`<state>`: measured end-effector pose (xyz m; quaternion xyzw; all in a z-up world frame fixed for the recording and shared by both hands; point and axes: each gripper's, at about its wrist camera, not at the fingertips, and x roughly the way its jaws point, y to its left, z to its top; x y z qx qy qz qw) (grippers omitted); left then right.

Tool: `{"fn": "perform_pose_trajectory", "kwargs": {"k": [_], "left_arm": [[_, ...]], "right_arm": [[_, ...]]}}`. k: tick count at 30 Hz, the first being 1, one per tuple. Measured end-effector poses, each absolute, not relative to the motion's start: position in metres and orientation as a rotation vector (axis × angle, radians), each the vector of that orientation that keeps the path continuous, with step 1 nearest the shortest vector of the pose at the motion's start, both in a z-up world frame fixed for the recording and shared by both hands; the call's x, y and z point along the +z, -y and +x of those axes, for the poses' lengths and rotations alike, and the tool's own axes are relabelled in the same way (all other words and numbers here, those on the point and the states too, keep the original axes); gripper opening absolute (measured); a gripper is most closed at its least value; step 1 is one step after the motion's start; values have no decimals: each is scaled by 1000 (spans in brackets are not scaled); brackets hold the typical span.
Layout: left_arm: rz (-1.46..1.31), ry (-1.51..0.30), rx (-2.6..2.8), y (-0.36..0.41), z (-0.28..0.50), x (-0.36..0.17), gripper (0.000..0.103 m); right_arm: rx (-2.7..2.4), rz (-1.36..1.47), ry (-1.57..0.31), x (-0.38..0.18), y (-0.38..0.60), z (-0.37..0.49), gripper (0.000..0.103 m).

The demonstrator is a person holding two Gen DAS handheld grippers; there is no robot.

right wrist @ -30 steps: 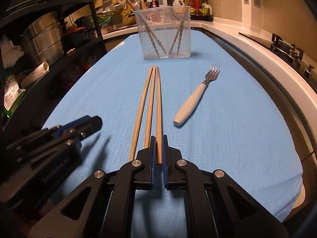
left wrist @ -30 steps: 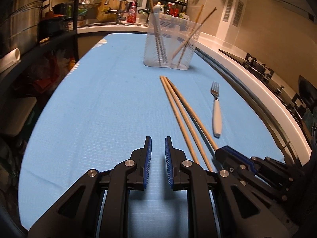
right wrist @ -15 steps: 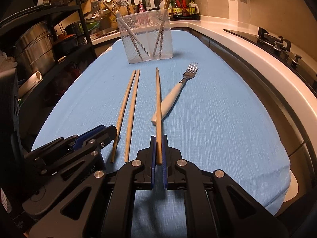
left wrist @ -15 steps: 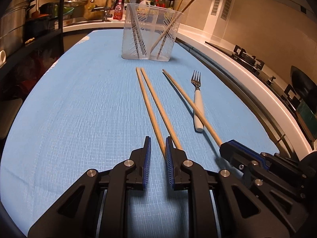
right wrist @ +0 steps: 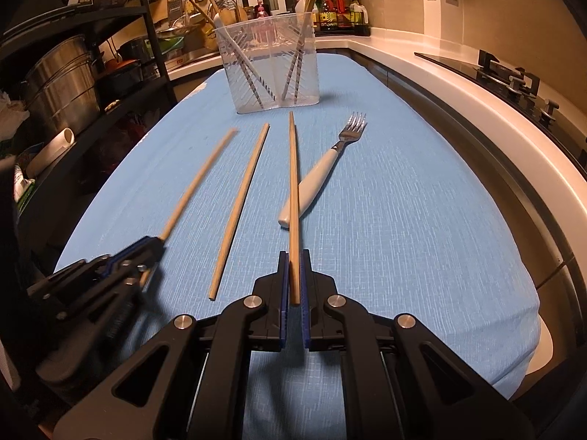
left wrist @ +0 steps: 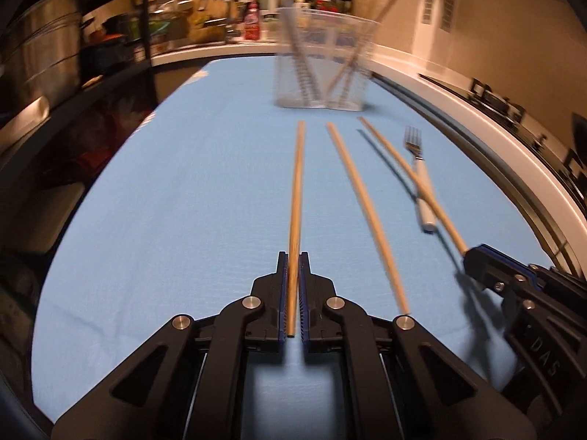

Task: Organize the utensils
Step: 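Lift both held chopsticks and carry them toward the clear container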

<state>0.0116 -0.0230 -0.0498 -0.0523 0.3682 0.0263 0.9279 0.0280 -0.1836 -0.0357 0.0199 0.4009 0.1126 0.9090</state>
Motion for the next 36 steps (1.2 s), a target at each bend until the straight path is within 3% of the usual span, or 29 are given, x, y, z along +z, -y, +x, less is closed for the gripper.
{"fn": "perform_pose_trajectory", "kwargs": {"k": [36], "left_arm": [[-76,-645,178,16,-13,-57,5]], "right_arm": [[235,8,-799,-50,165,34,6]]}}
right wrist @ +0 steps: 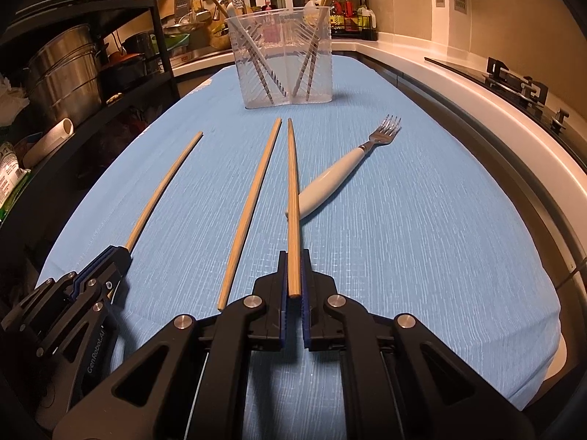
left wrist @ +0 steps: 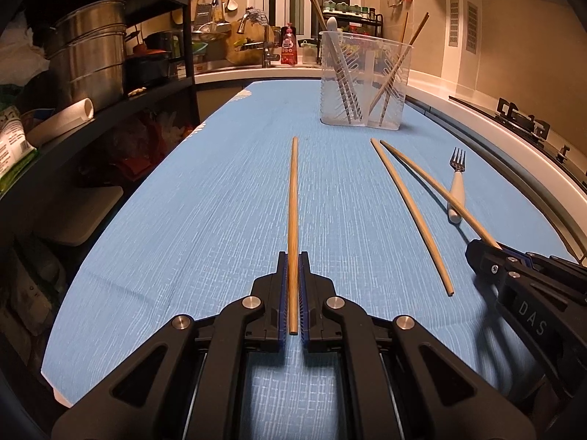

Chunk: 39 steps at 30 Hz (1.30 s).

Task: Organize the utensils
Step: 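Lift both held chopsticks and carry them toward the clear container, then lower both held chopsticks toward the clear container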

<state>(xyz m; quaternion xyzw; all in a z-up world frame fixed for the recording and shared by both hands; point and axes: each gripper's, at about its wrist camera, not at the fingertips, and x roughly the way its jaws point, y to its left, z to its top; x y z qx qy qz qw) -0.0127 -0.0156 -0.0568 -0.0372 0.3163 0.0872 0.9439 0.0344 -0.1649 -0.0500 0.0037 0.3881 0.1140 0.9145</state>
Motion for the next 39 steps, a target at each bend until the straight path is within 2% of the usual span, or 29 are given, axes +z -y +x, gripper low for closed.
{"fn": "perform_pose_trajectory", "kwargs": {"k": [9,33,35,39], "left_arm": [[-65,-601,175,17,-19,-46,5],[5,-303,173,20,-42,54,5],[5,-293,170,19,-41,59,5],[10,-260,166,19,-43,73,5]], "right_arm": [[226,-21,-743,-33,166,25,6],[212,-67,-479,61,184,3,5],[211,-64,-459,71,187,4,0],[209,-54,-427,90,194,7,0]]}}
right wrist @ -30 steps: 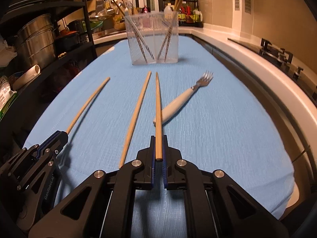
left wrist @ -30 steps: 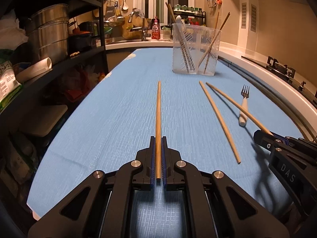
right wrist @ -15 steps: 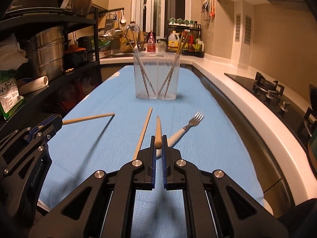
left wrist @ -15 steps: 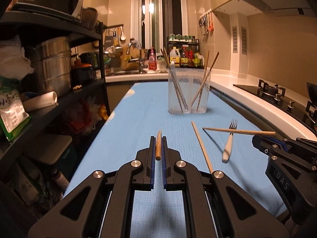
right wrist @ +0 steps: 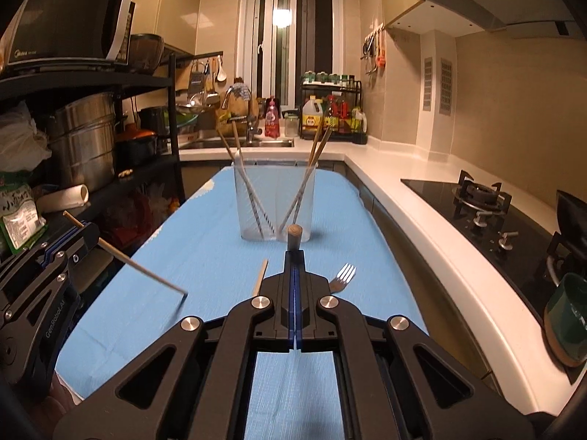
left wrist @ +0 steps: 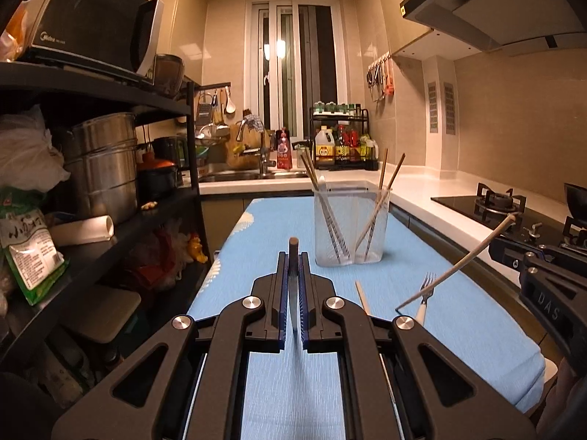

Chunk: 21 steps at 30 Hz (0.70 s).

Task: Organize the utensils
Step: 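Lower both held chopsticks toward the clear container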

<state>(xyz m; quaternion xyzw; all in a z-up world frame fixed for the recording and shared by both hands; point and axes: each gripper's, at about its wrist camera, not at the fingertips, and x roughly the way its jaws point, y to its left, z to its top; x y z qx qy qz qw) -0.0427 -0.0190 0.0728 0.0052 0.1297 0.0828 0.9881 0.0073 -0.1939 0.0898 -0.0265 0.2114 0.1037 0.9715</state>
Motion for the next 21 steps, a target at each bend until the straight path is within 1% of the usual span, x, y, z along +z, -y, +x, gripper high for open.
{"fn": "perform_pose_trajectory", "kwargs": {"k": [7,10,15,21], "left_arm": [[4,-250,159,16,-36,84,5],[2,-257,150,15,-37,81,5],[-4,-284,134,16,-36,70,5],[-9,-284,124,17,-37,67,5]], "right_arm": [[220,-47,-441,92,195,24,0],[233,-24,-475,81,198,29,4],[217,-46,-507,60,195,31,5],[182,-72,-487,57,195,31,5]]}}
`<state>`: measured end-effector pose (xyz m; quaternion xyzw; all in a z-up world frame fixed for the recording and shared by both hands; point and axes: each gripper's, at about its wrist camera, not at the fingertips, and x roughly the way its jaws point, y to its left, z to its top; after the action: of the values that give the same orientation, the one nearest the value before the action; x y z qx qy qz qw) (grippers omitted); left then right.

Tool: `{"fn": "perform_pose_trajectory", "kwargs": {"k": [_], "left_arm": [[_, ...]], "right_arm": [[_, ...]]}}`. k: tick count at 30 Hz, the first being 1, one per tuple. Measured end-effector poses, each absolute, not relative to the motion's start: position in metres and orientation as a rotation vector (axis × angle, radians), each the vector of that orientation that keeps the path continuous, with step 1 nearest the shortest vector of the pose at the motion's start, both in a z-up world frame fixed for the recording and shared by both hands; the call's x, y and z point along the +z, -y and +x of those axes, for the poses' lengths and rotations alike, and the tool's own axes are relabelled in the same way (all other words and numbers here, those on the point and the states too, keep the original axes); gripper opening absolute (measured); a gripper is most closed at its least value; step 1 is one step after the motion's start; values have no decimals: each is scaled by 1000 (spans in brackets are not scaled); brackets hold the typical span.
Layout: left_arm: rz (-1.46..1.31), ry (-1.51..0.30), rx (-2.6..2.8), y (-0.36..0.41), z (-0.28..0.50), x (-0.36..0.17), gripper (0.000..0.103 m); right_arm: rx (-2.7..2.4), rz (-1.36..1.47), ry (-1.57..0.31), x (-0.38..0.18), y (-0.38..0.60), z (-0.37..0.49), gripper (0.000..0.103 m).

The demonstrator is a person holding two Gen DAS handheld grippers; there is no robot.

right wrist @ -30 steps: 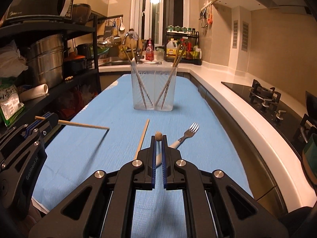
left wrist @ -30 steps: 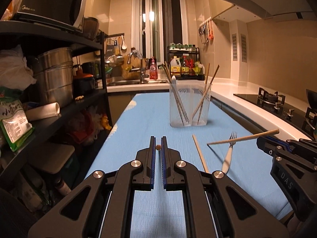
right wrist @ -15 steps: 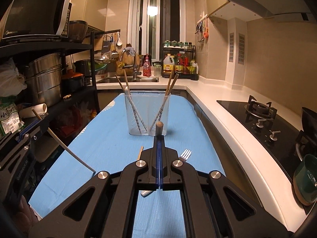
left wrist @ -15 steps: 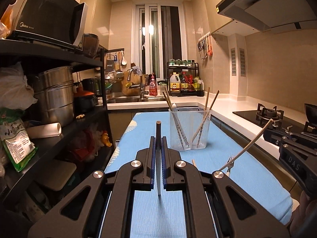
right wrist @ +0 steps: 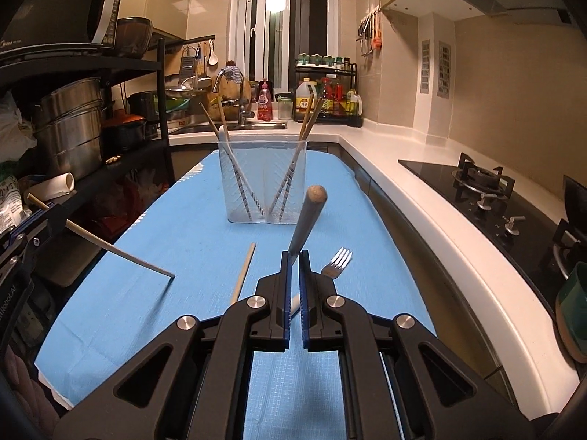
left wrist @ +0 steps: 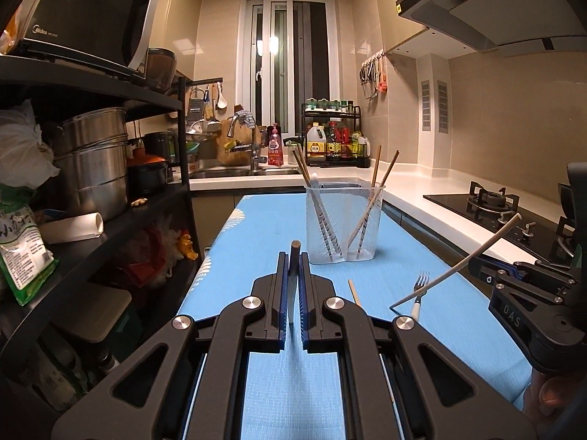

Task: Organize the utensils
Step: 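Lower both held chopsticks toward the clear container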

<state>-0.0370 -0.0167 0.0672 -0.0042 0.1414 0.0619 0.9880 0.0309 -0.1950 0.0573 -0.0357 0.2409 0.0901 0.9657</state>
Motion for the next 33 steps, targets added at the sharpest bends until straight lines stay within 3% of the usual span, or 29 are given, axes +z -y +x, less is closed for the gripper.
{"fn": "perform_pose_trajectory", "kwargs": {"k": [4,6,7,10,12,13,33], "left_arm": [[-13,-289,120,14,-36,65,5],[-14,-291,116,14,-36,64,5],[-14,-290,116,14,-36,64,5],[-15,-290,113,14,-35,64,5],[-14,-290,112,15,-36,64,5],[-14,-289,112,14,-36,63,5],[-40,-293,105,14,-37,58,5]], "right_arm": [[174,-95,-469,58,192,28,6],[167,-101,-457,60,192,28,13],[164,-103,-451,60,192,27,22],[159,-106,-436,62,193,26,25],[166,-100,-439,62,193,27,16],[165,-96,-438,62,194,27,0],[275,10,-697,15,191,35,4]]}}
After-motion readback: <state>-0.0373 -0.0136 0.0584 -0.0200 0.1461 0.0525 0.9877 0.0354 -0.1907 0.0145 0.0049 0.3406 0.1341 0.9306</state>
